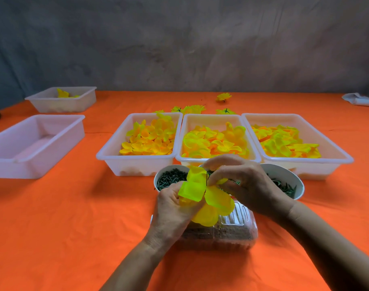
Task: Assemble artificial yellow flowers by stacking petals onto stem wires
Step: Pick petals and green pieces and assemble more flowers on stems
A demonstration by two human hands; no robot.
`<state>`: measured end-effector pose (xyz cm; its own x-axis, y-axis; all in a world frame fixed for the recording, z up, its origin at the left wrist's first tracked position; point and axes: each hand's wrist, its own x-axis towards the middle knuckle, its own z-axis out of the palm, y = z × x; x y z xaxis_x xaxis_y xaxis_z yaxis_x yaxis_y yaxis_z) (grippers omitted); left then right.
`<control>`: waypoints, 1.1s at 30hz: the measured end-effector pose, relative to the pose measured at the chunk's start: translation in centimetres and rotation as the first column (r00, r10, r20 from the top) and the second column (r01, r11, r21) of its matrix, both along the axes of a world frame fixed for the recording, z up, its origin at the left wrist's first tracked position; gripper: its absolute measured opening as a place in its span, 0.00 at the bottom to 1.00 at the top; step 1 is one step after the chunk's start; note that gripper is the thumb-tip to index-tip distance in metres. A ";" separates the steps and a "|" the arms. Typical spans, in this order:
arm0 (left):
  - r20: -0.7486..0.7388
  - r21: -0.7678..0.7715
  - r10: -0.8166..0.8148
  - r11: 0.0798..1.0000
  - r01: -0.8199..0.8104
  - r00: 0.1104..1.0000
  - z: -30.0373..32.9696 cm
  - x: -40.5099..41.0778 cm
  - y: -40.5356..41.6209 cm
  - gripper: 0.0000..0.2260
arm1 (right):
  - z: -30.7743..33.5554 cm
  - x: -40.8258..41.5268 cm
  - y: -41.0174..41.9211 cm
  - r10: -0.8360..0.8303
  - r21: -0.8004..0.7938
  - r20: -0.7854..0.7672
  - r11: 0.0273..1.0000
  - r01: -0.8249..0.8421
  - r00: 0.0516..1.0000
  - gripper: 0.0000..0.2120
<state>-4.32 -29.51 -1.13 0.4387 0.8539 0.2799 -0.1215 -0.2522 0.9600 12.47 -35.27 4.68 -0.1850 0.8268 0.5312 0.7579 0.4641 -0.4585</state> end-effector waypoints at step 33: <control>0.020 0.045 -0.052 0.998 0.051 0.998 -0.4 -0.1 0.3 0.10 | 1.6 -2.6 0.0 -0.436 -0.601 -0.470 0.795 0.085 0.767 0.21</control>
